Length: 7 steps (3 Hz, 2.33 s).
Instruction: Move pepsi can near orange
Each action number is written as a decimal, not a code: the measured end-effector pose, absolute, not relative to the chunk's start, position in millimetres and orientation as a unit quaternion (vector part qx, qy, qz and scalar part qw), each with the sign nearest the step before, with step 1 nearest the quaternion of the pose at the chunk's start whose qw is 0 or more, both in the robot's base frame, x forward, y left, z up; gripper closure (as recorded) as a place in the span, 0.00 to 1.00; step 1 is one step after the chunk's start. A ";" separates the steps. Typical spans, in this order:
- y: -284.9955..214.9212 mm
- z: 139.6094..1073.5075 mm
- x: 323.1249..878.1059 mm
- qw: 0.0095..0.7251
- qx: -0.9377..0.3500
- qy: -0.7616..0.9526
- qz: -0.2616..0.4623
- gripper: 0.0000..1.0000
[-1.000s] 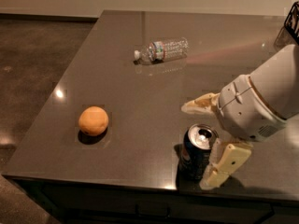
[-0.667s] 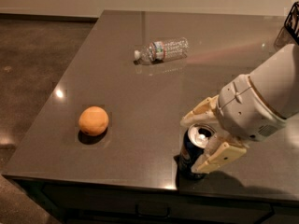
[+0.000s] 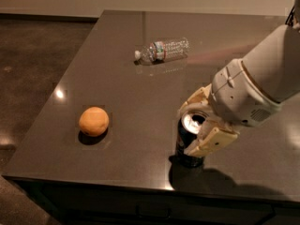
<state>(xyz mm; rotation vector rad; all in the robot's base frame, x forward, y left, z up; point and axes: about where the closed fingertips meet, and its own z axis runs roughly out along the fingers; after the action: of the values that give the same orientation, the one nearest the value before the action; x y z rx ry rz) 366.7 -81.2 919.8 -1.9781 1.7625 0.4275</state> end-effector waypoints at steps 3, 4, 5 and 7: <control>-13.1 945.1 419.4 0.250 -0.711 0.637 0.161 1.00; 0.3 939.0 435.0 0.247 -0.712 0.636 0.164 1.00; 9.0 932.4 444.9 0.247 -0.712 0.635 0.170 1.00; 21.1 921.7 454.1 0.247 -0.714 0.632 0.174 0.59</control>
Offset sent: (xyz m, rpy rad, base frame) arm 0.0579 0.0697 0.0286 0.0576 -0.0105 -0.0198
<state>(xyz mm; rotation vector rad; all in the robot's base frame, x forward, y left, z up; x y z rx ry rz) 454.1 21.1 921.7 -1.9472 1.7230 0.4752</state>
